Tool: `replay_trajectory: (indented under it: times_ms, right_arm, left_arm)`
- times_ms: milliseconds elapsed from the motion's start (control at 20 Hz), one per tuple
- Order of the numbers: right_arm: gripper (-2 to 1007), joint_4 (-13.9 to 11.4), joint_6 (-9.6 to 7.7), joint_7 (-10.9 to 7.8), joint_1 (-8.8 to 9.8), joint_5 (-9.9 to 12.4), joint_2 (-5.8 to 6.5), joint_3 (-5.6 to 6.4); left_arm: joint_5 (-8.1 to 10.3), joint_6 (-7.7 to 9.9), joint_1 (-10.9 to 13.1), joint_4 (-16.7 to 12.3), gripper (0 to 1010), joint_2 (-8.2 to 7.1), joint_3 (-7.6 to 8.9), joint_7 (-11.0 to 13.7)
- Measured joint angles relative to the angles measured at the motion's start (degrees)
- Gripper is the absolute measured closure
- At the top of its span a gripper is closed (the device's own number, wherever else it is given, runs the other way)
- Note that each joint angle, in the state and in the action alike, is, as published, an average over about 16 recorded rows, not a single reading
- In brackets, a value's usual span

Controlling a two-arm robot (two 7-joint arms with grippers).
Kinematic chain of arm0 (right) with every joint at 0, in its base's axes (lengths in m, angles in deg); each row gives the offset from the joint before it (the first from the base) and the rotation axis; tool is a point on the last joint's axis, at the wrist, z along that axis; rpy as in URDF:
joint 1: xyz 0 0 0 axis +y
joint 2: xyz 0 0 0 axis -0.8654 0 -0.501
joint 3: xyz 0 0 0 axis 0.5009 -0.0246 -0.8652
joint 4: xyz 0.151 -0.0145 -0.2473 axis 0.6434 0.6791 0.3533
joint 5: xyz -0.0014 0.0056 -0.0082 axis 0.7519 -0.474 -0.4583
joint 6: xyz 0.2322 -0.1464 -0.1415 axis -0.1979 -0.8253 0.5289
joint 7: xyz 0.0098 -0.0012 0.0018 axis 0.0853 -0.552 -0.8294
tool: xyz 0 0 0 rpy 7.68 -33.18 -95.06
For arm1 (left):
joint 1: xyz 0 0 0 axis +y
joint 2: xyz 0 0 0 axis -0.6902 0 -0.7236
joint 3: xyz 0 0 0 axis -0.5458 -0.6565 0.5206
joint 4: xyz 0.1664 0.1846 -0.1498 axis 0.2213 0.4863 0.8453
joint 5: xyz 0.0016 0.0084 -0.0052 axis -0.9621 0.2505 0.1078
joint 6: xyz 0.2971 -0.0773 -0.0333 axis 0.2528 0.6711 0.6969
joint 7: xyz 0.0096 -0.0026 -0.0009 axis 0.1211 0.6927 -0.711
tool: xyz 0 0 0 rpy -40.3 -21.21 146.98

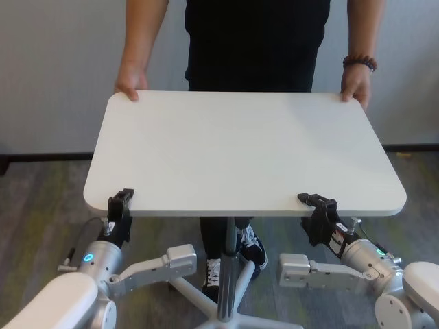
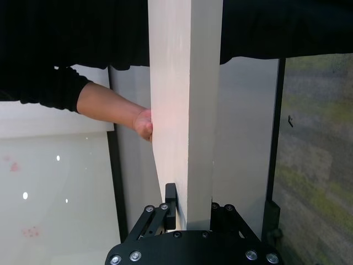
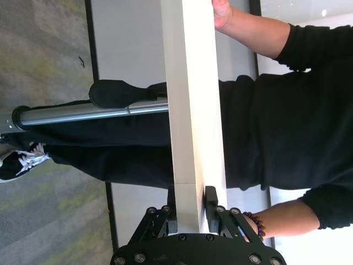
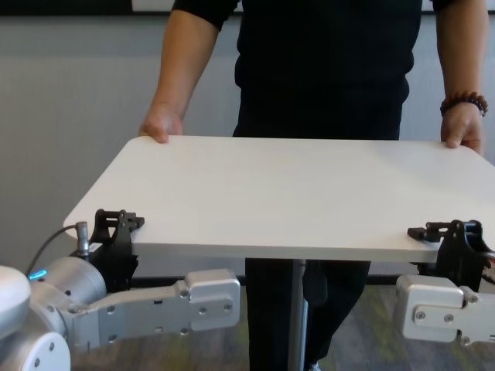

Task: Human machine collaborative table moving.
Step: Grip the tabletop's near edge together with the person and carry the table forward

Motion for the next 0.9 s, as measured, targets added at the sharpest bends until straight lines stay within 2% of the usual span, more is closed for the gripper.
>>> replay_trajectory:
  times_ms: [900]
  right_arm:
    - [719, 1.31, -0.11, -0.46, -0.47, 0.19, -0.18, -0.72]
  left_arm:
    - [1.15, -0.79, -0.9, 3.89, 753, 0.8, -0.61, -1.11]
